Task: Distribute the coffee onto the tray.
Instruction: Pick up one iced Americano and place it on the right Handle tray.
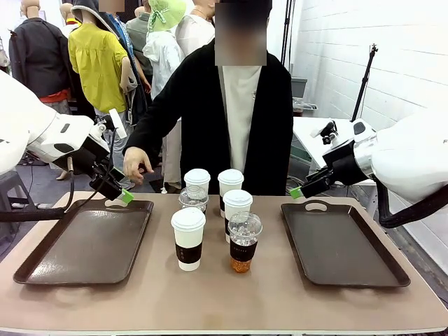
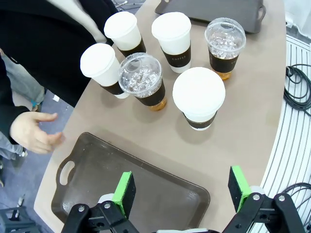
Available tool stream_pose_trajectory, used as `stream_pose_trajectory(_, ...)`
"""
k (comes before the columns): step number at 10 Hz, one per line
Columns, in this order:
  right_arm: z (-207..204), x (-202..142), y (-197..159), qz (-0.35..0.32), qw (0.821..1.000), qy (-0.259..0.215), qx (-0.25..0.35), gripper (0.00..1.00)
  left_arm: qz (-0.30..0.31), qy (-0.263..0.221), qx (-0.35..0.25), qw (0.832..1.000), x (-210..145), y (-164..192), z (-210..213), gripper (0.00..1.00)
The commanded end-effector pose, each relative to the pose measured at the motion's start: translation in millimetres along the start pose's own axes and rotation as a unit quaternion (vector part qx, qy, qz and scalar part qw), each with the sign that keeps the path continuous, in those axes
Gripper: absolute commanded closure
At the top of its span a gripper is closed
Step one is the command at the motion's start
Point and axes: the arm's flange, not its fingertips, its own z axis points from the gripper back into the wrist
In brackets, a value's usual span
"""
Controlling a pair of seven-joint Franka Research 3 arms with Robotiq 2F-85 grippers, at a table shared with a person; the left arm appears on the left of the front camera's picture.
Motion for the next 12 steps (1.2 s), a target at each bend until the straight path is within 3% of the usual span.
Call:
stream_pose_trajectory(1,-0.3,-0.3,-0.2,-0.001,1.000,-0.001,0.002,0.00,-0.006,-0.002,-0.007,1.000,-2.5,2.3,-0.3,0.00)
stream_pose_trajectory(12,-0.3,-0.3,-0.2,-0.001,1.000,-0.001,0.002,0.00,-0.006,-0.002,-0.007,1.000,-2.5,2.3,-0.3,0.00)
